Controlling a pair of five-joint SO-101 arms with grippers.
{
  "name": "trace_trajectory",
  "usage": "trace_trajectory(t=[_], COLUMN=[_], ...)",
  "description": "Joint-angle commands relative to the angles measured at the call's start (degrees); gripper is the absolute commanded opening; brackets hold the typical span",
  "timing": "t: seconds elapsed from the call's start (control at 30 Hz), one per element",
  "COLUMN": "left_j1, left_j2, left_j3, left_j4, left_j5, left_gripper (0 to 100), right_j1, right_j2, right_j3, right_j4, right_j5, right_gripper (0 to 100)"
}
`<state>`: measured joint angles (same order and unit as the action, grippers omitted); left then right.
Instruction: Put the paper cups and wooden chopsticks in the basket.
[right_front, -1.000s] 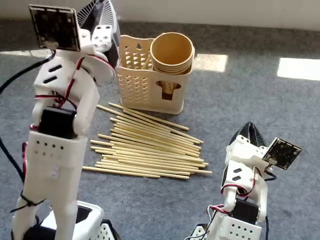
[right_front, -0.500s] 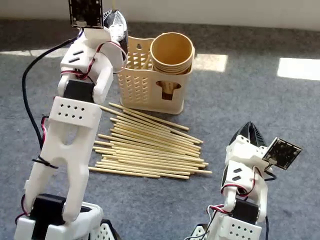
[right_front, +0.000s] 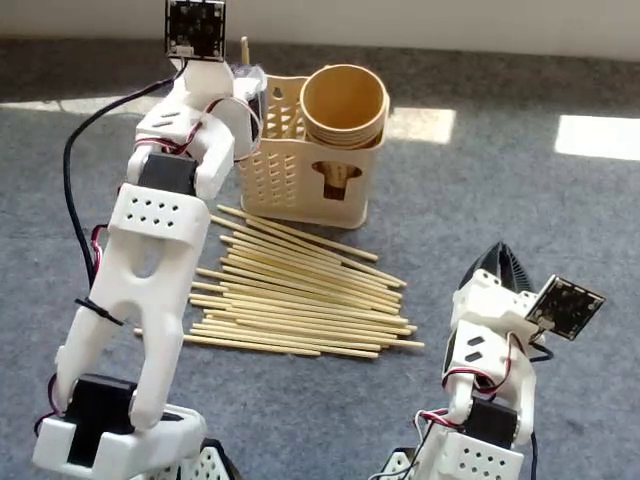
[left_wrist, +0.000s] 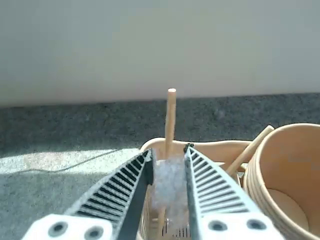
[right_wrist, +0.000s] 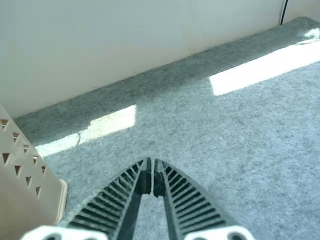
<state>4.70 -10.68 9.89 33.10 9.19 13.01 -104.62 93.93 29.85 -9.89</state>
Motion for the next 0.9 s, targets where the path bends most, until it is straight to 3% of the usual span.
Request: trace_trajectory(t=[0.0, 0.1, 0.53, 0.87], left_j1=[-0.3, -0.6, -0.3, 5.4], left_j2=[-1.3, -3.0, -15.3, -21.9], left_j3=[-3.2, -3.9, -9.8, -9.7], left_j4=[0.5, 2.3, 25.7, 42.2], left_j5=[0.4, 0.4, -0.1, -16.6], left_gripper=[12, 12, 12, 12], right_j1=[-1.4, -1.4, -1.4, -1.2], right_j2=[0.2, 0.2, 0.2, -0.2], right_j3=[-0.2, -0.2, -0.2, 0.9], right_j4=[-3.1, -3.1, -3.1, -3.3], right_j5=[2.3, 2.8, 2.9, 3.1], right_gripper=[3.0, 3.0, 3.0, 3.0])
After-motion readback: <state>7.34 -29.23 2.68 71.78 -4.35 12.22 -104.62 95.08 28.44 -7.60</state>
